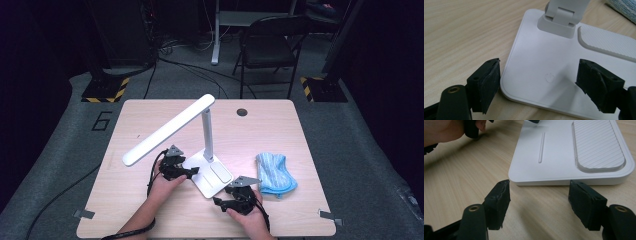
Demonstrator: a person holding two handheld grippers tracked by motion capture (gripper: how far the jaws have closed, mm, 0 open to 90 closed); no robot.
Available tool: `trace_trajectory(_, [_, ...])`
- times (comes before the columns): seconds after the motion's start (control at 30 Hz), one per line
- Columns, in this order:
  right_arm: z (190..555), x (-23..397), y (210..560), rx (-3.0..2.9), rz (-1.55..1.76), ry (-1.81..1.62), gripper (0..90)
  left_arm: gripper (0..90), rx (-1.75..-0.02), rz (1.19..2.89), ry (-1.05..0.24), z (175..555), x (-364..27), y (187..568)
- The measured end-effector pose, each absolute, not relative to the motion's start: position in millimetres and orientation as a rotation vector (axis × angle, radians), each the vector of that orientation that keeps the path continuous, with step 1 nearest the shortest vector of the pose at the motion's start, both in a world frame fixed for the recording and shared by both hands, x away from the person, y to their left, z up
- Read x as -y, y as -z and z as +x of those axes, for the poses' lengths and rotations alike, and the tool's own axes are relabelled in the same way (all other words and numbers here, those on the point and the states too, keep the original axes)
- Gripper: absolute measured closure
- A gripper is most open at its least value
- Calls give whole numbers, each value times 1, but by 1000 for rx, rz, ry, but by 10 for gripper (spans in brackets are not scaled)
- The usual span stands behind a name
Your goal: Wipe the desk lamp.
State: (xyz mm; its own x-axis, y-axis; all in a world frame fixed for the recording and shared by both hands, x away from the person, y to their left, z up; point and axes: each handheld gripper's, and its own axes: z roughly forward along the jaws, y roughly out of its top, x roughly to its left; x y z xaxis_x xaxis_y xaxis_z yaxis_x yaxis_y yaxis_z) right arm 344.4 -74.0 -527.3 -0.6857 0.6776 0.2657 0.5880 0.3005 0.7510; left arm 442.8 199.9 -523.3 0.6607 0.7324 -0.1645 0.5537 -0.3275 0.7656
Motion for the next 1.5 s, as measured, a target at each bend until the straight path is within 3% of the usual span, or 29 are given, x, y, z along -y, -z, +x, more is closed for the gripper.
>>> trace_trajectory(0.3, [363,68,527,-2418,1182,-1273,197,193,-1029,2028,-273,437,-204,523])
trace_trajectory(0.8, [373,65,528,-2380,1129,-1143,158,191,-1014,2044,-260,426,-199,524])
trace_trajectory(1.2, [379,67,529,-2373,1048,-1063,214,189,-992,2074,-269,418,-198,523])
trace_trajectory(1.5, [387,75,523,-2355,1047,-1034,391,219,-956,2123,-325,411,-192,521])
